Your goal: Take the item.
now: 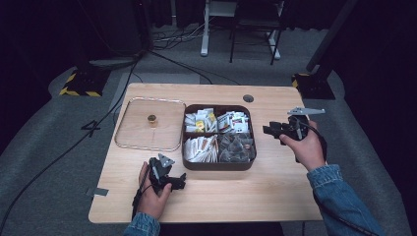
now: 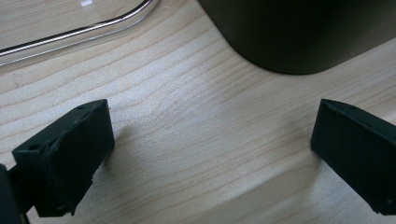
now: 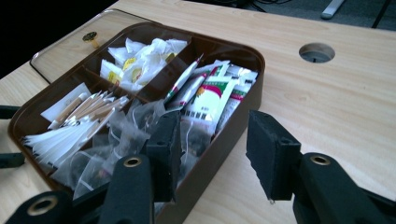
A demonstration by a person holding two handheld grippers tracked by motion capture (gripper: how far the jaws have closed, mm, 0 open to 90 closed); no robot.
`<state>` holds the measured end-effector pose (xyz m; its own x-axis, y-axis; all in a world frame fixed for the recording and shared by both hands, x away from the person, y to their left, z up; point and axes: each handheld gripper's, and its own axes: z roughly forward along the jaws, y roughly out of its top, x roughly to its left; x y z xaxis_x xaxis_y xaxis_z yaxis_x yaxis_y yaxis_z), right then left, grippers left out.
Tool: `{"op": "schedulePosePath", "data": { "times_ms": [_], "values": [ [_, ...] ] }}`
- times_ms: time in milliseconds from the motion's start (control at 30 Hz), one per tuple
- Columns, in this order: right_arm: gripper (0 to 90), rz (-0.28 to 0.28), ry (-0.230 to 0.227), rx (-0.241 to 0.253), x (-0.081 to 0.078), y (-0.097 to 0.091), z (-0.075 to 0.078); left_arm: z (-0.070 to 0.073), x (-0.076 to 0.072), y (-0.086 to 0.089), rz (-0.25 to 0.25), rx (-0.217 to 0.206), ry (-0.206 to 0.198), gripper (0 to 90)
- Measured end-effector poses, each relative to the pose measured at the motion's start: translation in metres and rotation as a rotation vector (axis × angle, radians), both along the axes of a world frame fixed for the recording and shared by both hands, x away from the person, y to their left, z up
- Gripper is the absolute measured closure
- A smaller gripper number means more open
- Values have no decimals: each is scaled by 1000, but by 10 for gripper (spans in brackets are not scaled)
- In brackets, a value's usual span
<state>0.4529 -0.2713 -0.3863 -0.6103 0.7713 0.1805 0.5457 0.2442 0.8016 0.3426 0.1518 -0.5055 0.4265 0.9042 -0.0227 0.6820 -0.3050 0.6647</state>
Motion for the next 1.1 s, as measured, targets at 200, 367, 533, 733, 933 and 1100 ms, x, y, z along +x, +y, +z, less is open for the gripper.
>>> {"op": "schedulePosePath", "data": {
  "times_ms": [200,367,533,733,933,1100],
  "values": [
    [563,9,8,-17,15,16,6,0,1,0,-3,-3,4,0],
    [570,4,-6,-62,29,22,3,0,3,0,-16,0,3,0],
    [599,4,2,-52,40,31,0,0,3,0,-15,1,3,0],
    [644,9,49,-44,51,48,-5,0,3,0,-16,-2,3,0],
    [650,36,79,-51,63,69,-14,0,3,1,-19,-1,3,1],
    [650,47,95,-60,70,82,-21,0,3,1,-19,-1,3,1]
  ]
}}
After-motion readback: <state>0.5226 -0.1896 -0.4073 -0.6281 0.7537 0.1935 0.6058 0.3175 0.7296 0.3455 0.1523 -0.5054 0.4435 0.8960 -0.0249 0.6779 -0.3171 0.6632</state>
